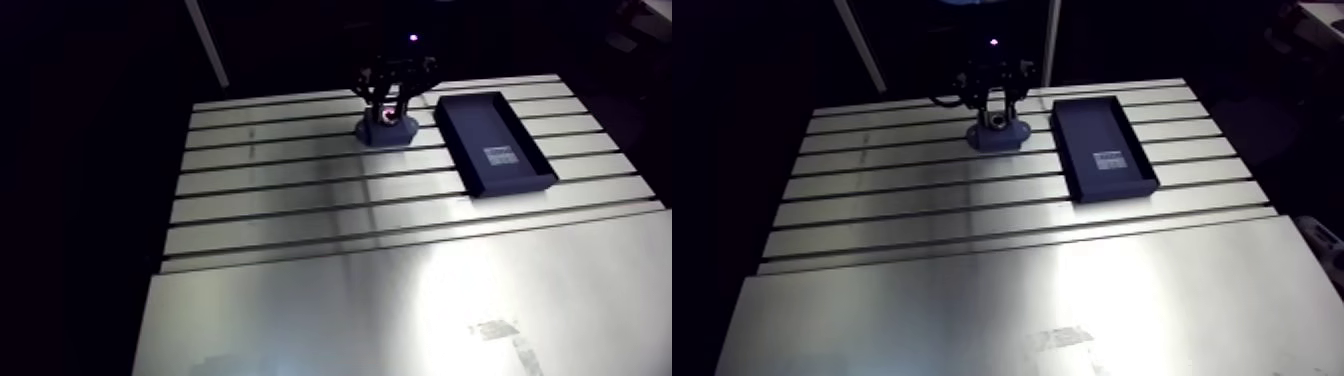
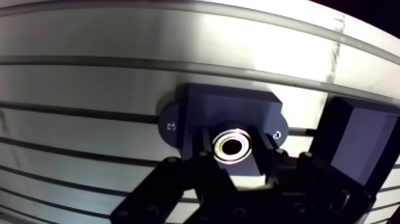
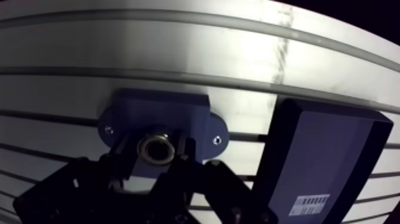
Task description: Pick up the bearing and press it into the housing until flush.
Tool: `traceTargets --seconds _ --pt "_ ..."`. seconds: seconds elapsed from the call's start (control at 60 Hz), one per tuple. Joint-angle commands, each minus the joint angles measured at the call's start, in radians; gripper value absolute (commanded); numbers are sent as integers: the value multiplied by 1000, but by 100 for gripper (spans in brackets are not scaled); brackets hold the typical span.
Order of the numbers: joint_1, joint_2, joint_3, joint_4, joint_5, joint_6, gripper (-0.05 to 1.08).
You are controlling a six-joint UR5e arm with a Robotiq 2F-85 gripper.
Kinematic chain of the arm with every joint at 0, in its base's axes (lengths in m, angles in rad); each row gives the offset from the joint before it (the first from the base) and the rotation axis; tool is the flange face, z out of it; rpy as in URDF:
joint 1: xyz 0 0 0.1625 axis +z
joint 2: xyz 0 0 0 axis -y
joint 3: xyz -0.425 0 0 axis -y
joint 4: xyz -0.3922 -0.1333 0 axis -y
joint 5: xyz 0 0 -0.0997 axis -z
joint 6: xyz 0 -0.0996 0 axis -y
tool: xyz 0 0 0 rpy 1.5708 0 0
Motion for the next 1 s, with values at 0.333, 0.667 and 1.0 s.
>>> traceTargets --seconds 0.333,0.667,1.0 --pt "4 -7 2 8 -2 -42 2" --pt "4 -48 -17 39 0 -39 3" --pt "6 -55 -90 172 6 19 91"
